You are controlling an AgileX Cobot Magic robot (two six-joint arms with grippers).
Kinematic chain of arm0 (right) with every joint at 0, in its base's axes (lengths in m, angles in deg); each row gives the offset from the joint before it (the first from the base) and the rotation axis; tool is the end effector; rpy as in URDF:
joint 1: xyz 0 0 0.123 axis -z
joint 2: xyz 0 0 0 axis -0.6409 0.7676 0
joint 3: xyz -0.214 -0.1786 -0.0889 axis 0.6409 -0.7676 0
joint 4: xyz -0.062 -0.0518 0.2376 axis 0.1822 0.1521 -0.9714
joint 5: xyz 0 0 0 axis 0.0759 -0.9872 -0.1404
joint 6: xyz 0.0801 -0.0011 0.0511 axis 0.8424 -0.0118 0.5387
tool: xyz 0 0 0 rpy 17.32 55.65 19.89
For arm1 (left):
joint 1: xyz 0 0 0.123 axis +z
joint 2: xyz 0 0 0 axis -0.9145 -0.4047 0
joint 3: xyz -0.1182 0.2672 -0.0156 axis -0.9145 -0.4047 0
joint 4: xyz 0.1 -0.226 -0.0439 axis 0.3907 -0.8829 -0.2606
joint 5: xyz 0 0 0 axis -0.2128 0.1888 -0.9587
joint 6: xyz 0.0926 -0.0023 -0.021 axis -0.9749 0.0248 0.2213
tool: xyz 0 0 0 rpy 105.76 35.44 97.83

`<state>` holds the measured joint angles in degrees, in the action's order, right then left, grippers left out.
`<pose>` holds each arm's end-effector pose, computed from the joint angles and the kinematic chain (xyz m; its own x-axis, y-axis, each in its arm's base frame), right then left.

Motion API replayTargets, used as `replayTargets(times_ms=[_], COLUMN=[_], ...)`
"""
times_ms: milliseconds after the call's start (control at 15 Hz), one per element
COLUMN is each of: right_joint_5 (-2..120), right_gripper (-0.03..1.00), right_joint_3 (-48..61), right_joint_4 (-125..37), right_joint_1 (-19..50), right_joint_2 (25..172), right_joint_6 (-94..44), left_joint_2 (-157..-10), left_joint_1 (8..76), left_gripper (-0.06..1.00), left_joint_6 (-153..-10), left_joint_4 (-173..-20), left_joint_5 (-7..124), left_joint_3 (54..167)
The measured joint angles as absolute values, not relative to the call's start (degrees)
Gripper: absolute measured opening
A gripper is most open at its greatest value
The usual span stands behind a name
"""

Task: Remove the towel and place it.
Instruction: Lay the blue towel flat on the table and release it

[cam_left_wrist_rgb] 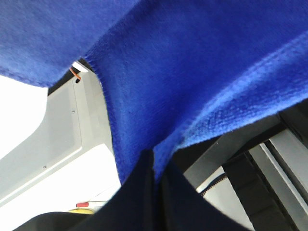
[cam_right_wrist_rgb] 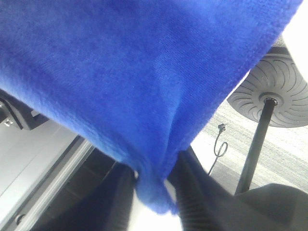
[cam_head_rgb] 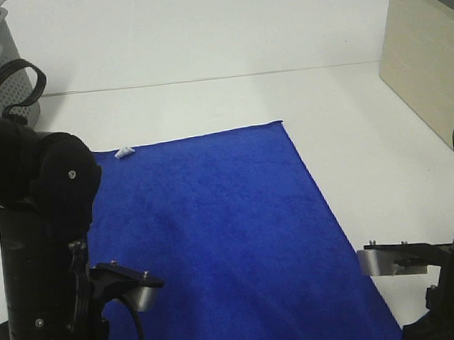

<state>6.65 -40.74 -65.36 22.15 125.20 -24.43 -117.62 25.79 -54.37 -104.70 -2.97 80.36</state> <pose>0.1597 0.0937 0.1171 -0.8052 -0.3836 0.4522 -0.1778 0.8837 0.4330 0.1716 -0.1872 0.1243 -0.6996 0.5524 0.4532 0.4742 0.8334 -0.2839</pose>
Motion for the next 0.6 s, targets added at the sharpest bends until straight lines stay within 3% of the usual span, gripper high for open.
replayTargets(times_ms=[133, 200, 267, 333, 400, 467, 600], right_joint_5=[6.7, 6.7, 6.7, 6.7, 6.7, 6.7, 6.6], right_gripper=[0.44, 0.55, 0.60, 0.63, 0.66, 0.67, 0.68], right_joint_3=[-40.7, -40.7, -40.7, -40.8, -40.8, -40.8, -40.8], right_joint_4=[-67.1, -68.4, -68.7, -68.7, -68.7, -68.7, -68.7], right_joint_1=[22.2, 22.2, 22.2, 22.2, 22.2, 22.2, 22.2], right_joint_2=[125.2, 125.2, 125.2, 125.2, 125.2, 125.2, 125.2], right_joint_6=[-24.4, -24.4, -24.4, -24.4, -24.4, -24.4, -24.4], left_joint_2=[-117.6, -117.6, -117.6, -117.6, -117.6, -117.6, -117.6], left_joint_1=[25.3, 24.0, 23.0, 22.5, 21.8, 21.7, 21.7], left_gripper=[0.03, 0.10, 0.27, 0.35, 0.57, 0.68, 0.74], left_joint_6=[-54.4, -54.4, -54.3, -54.1, -53.2, -53.0, -52.9], left_joint_4=[-106.1, -107.4, -107.6, -107.7, -107.7, -107.7, -107.7], left_joint_5=[-2.9, -2.9, -2.9, -2.9, -2.9, -3.0, -3.2], left_joint_3=[80.4, 80.4, 80.4, 80.4, 80.4, 80.4, 80.4])
